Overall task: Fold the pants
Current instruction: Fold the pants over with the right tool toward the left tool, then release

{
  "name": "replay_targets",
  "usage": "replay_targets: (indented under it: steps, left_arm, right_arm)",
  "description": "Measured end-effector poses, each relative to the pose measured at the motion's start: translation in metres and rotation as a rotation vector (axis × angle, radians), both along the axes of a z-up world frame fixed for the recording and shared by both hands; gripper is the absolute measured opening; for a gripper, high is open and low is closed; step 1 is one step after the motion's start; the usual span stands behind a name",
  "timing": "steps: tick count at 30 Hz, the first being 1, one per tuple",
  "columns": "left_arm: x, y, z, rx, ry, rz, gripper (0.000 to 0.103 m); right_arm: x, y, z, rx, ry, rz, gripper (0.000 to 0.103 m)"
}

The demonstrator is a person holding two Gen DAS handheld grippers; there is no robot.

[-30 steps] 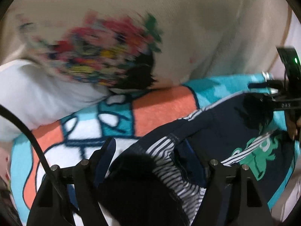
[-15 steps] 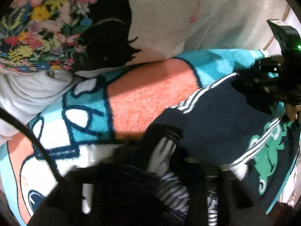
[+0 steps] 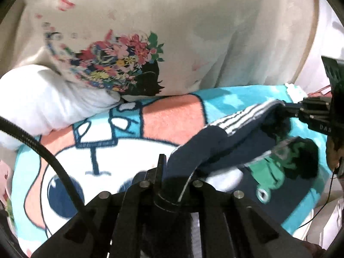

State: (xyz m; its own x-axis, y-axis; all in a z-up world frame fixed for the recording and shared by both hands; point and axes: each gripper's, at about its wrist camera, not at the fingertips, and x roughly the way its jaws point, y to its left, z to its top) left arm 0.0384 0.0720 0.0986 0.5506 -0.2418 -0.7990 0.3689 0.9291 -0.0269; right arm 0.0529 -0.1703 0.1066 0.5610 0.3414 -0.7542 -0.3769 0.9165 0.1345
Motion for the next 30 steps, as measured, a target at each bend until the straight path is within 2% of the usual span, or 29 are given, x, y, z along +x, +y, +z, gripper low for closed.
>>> replay_targets:
  steps: [4, 8, 11, 15, 18, 19, 20, 21, 23, 26, 30]
  left_arm:
    - [-0.046, 0.011, -0.006, 0.0, -0.031, 0.04, 0.008]
    - [-0.076, 0.013, -0.03, 0.015, 0.0, 0.084, 0.009]
    - [-0.096, 0.011, -0.044, 0.042, -0.009, 0.11, 0.009]
    - [-0.111, 0.011, -0.054, 0.067, -0.056, 0.131, 0.009]
    - [-0.119, 0.017, -0.053, 0.04, -0.065, 0.133, 0.013]
    - [-0.121, 0.021, -0.052, 0.026, -0.063, 0.135, 0.016]
    - [-0.123, 0.026, -0.051, 0.012, -0.061, 0.133, 0.016]
    - [-0.125, 0.031, -0.05, -0.005, -0.058, 0.127, 0.017]
    - [-0.13, 0.042, -0.048, -0.037, -0.051, 0.125, 0.018]
    - [-0.14, 0.057, -0.044, -0.076, -0.049, 0.141, 0.02]
    - [-0.148, 0.067, -0.041, -0.092, -0.053, 0.16, 0.025]
  right_arm:
    - [-0.049, -0.002, -0.005, 0.031, -0.008, -0.004, 0.008]
    - [-0.092, 0.0, -0.033, 0.067, 0.032, -0.017, 0.008]
    - [-0.118, 0.0, -0.055, 0.117, 0.072, -0.032, 0.008]
    - [-0.14, -0.007, -0.075, 0.141, 0.111, -0.06, 0.008]
    - [-0.15, -0.024, -0.074, 0.176, 0.124, -0.1, 0.011]
    - [-0.155, -0.036, -0.068, 0.204, 0.11, -0.128, 0.014]
    - [-0.159, -0.051, -0.062, 0.229, 0.086, -0.168, 0.028]
    - [-0.159, -0.066, -0.056, 0.248, 0.058, -0.222, 0.055]
    - [-0.162, -0.09, -0.049, 0.288, 0.013, -0.318, 0.085]
    - [-0.151, -0.125, -0.049, 0.381, 0.015, -0.443, 0.086]
    - [-0.124, -0.137, -0.066, 0.486, 0.09, -0.486, 0.086]
